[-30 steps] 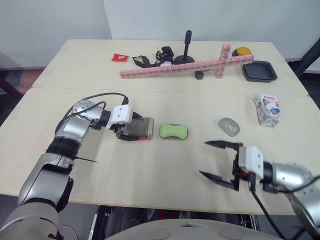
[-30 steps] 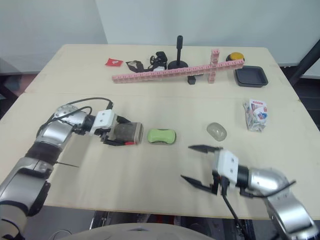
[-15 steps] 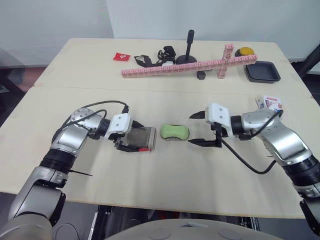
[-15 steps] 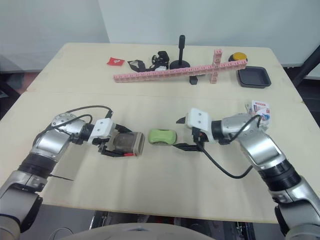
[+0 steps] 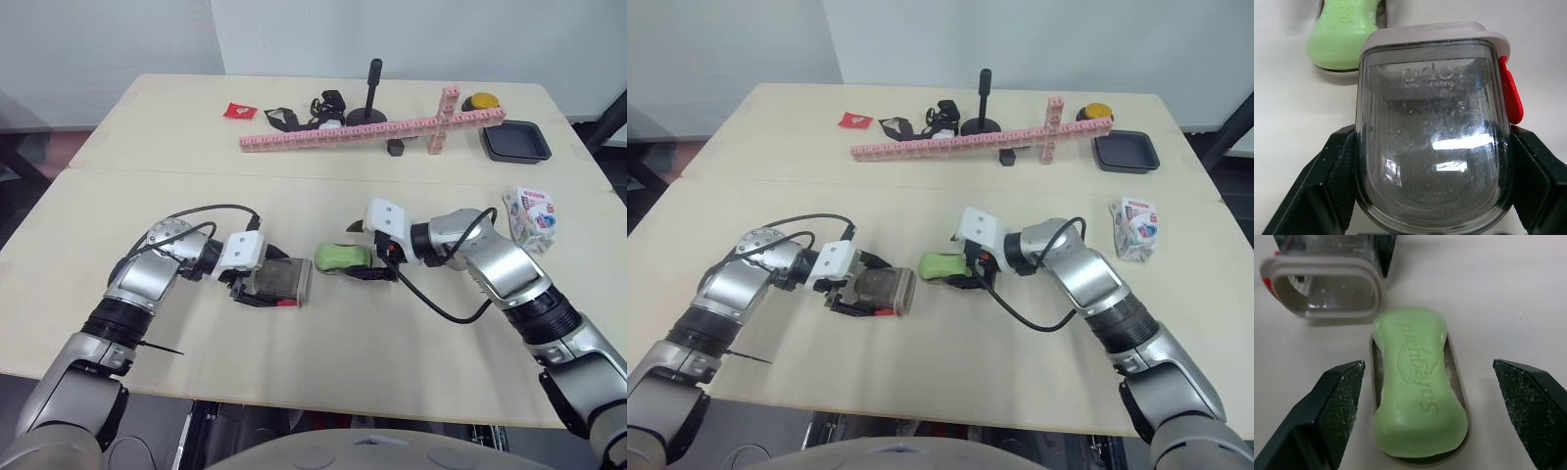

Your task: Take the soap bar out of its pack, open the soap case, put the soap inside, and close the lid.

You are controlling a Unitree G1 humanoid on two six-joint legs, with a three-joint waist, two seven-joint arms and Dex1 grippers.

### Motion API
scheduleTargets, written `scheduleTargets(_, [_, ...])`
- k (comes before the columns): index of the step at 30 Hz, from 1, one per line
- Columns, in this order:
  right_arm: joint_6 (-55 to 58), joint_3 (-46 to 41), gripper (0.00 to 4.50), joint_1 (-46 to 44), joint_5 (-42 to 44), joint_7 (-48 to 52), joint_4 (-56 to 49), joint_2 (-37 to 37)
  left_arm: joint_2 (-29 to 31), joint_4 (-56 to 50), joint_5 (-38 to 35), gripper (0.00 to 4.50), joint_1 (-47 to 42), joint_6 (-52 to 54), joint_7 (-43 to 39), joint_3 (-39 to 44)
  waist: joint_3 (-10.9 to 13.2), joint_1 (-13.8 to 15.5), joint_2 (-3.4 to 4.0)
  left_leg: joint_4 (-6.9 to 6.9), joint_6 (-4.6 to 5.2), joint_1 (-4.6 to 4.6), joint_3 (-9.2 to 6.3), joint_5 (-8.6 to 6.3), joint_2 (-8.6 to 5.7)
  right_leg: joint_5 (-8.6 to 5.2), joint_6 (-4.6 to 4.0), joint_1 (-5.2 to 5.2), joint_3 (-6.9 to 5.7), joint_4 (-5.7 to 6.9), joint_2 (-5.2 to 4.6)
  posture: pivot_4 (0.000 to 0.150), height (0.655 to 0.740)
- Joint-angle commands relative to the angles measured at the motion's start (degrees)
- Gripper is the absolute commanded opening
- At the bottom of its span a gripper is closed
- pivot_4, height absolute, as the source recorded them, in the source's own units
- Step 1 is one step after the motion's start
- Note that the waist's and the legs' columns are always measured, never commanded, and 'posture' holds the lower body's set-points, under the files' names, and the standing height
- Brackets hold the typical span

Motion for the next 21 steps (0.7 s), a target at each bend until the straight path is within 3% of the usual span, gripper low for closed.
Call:
scheduleTargets(1, [1.4, -0.2, 4.50, -2.2, 0.5, 1.8, 0.1, 0.3, 0.5, -1.3, -0.5, 3.48, -0.3, 0.2, 0.0, 0.5, 0.0, 0.0, 0.00, 0.00, 0.00, 0.00, 0.01, 0.00, 0.00, 0.00, 0.00, 0.00, 0.00, 0.00, 0.00, 0.150, 0.7330])
scheduleTargets(21, [-4.5, 2.9, 4.50, -1.8, -5.8, 3.3, 6.3, 1.7, 0.8, -1.6, -0.3, 3.48, -0.2, 0.6, 1.0, 0.7, 0.0, -0.1, 0.00, 0.00, -0.01, 0.02, 0.02, 0.01, 0.01, 0.00, 0.01, -0.01, -0.01, 0.04, 0.00, 0.150, 0.7330])
